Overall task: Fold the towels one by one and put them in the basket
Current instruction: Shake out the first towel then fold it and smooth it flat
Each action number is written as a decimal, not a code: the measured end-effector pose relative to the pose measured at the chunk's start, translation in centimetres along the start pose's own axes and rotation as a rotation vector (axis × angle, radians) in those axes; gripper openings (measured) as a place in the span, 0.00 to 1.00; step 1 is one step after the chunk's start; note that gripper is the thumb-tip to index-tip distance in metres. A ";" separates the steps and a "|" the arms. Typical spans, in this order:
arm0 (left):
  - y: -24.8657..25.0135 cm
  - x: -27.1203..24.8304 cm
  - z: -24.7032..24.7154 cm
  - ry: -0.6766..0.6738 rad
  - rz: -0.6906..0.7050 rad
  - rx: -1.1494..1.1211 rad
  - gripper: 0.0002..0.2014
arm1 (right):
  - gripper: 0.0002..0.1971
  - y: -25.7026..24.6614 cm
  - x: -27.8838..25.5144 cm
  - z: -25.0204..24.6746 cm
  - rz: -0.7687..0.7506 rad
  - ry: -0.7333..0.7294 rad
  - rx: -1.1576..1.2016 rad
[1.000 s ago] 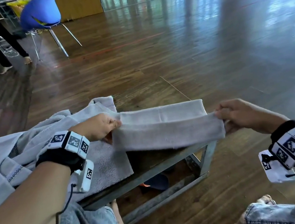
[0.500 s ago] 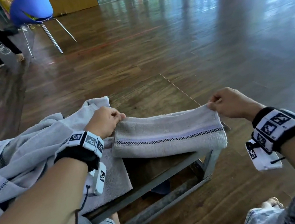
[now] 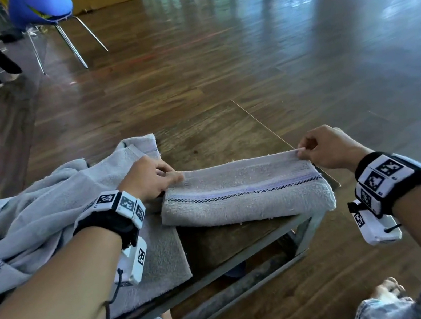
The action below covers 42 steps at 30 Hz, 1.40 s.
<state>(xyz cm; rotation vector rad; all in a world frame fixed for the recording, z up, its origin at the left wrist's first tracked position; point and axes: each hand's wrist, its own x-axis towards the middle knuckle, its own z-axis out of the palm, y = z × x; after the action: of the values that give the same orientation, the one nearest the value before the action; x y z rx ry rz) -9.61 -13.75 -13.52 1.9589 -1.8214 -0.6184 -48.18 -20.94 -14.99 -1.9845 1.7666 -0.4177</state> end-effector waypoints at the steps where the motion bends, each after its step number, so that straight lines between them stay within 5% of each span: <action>1: 0.0 -0.1 -0.2 -0.018 0.007 0.007 0.07 | 0.12 -0.1 -0.2 -0.1 -0.006 0.002 -0.008; 7: 2.2 -0.3 -1.5 0.122 0.087 0.017 0.05 | 0.10 -1.5 -0.8 -1.4 -0.042 0.077 -0.038; 12: 5.5 -0.8 -4.2 0.472 0.267 -0.020 0.15 | 0.07 -3.2 -1.7 -4.7 -0.194 0.482 -0.024; 17: 7.0 -2.5 -5.6 0.674 0.464 -0.034 0.08 | 0.07 -2.7 -3.3 -6.4 -0.384 0.712 0.256; 20: 5.8 -3.5 -4.4 0.490 0.418 0.023 0.07 | 0.07 -1.2 -4.8 -4.9 -0.371 0.561 0.210; 23: 3.2 -4.5 -2.1 -0.033 0.165 0.134 0.15 | 0.10 0.9 -6.6 -2.4 -0.263 0.187 0.015; 25: 1.6 -4.9 -0.7 -0.242 0.020 0.165 0.21 | 0.09 1.8 -7.4 -1.2 -0.189 0.089 -0.021; 29: 1.1 -3.9 0.1 -0.154 -0.091 0.161 0.14 | 0.02 1.9 -7.5 -0.7 -0.019 0.169 -0.019; 35: 2.5 -3.0 1.2 -0.056 -0.229 0.221 0.31 | 0.25 1.6 -7.2 -0.1 0.057 0.141 -0.009; 42: 3.0 -2.7 1.3 0.035 -0.285 0.173 0.22 | 0.19 1.2 -6.3 0.4 0.150 0.153 0.044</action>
<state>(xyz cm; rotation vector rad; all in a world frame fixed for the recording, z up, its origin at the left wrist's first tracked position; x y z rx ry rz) -12.96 -11.28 -12.72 2.3542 -1.6359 -0.5196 -49.83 -14.71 -15.50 -1.8171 1.9669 -0.5655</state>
